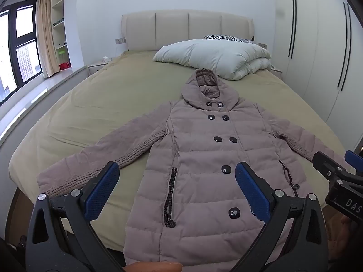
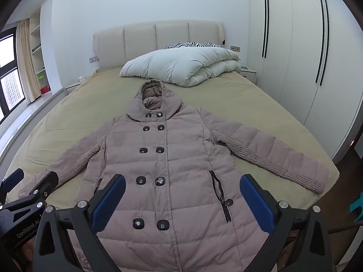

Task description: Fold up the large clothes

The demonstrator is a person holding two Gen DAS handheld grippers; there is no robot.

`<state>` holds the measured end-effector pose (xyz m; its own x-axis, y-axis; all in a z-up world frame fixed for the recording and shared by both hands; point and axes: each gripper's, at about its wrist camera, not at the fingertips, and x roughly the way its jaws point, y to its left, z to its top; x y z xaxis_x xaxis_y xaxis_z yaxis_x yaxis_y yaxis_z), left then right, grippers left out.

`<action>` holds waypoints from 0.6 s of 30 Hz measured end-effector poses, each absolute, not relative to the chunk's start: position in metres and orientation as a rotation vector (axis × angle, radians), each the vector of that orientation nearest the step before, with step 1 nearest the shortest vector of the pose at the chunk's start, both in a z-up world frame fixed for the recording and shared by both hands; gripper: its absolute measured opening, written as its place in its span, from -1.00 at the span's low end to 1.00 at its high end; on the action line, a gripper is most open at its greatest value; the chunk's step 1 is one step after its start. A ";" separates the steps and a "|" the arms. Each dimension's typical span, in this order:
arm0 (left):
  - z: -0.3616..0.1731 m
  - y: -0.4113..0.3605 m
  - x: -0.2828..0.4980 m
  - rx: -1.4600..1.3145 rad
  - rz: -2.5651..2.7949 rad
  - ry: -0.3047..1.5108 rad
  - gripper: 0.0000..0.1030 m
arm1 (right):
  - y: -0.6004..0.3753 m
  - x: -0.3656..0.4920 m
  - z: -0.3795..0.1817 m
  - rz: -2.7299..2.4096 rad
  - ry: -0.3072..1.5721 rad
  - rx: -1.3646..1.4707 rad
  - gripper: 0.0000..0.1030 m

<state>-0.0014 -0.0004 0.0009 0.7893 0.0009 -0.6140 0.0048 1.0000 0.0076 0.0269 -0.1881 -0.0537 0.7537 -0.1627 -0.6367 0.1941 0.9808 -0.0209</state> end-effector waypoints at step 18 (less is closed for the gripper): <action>0.001 0.000 0.000 0.003 -0.001 0.678 1.00 | -0.191 0.025 -0.056 -0.196 0.694 0.044 1.00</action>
<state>-0.0004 -0.0001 0.0007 0.7785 0.0004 -0.6276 0.0019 1.0000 0.0029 0.0255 -0.1909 -0.0562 0.7511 -0.1644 -0.6394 0.1938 0.9807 -0.0245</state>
